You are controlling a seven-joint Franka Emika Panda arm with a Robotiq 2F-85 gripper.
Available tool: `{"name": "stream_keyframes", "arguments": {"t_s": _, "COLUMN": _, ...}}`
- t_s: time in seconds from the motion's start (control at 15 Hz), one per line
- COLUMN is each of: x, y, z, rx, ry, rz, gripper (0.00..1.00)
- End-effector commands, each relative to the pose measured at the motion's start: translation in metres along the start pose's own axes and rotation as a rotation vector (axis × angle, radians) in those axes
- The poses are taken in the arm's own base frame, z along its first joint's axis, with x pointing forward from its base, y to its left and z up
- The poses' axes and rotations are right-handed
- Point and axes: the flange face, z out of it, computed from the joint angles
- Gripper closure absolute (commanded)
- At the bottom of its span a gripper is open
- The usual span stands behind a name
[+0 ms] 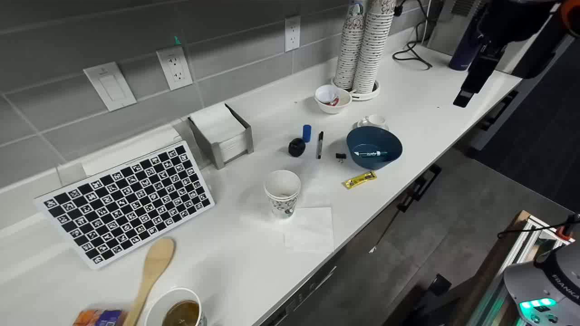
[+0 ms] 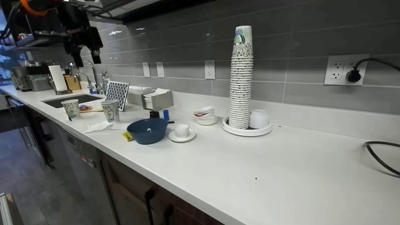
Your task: Pu the black cap in the blue bowl
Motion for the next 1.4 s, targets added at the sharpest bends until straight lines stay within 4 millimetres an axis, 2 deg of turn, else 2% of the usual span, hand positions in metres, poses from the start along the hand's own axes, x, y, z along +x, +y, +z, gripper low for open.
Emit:
{"name": "stream_keyframes", "arguments": {"t_s": 0.0, "x": 0.0, "y": 0.0, "z": 0.0, "rx": 0.0, "ry": 0.0, "rz": 0.0, "gripper": 0.0}}
{"name": "stream_keyframes", "arguments": {"t_s": 0.07, "x": 0.012, "y": -0.022, "z": 0.006, "rx": 0.003, "ry": 0.005, "rz": -0.067, "gripper": 0.0}}
{"name": "stream_keyframes", "arguments": {"t_s": 0.27, "x": 0.026, "y": -0.078, "z": 0.034, "rx": -0.008, "ry": -0.02, "rz": -0.218, "gripper": 0.0}}
{"name": "stream_keyframes", "arguments": {"t_s": 0.4, "x": 0.044, "y": -0.119, "z": 0.062, "rx": -0.075, "ry": -0.026, "rz": -0.303, "gripper": 0.0}}
{"name": "stream_keyframes", "arguments": {"t_s": 0.6, "x": 0.077, "y": -0.16, "z": 0.106, "rx": -0.219, "ry": -0.028, "rz": -0.405, "gripper": 0.0}}
{"name": "stream_keyframes", "arguments": {"t_s": 0.73, "x": 0.106, "y": -0.171, "z": 0.131, "rx": -0.311, "ry": -0.024, "rz": -0.415, "gripper": 0.0}}
{"name": "stream_keyframes", "arguments": {"t_s": 1.0, "x": 0.16, "y": -0.161, "z": 0.162, "rx": -0.425, "ry": -0.061, "rz": -0.336, "gripper": 0.0}}
{"name": "stream_keyframes", "arguments": {"t_s": 1.07, "x": 0.127, "y": -0.166, "z": 0.156, "rx": -0.389, "ry": -0.038, "rz": -0.381, "gripper": 0.0}}
{"name": "stream_keyframes", "arguments": {"t_s": 1.2, "x": 0.149, "y": -0.16, "z": 0.167, "rx": -0.395, "ry": -0.061, "rz": -0.356, "gripper": 0.0}}
{"name": "stream_keyframes", "arguments": {"t_s": 1.33, "x": 0.158, "y": -0.159, "z": 0.17, "rx": -0.394, "ry": -0.068, "rz": -0.35, "gripper": 0.0}}
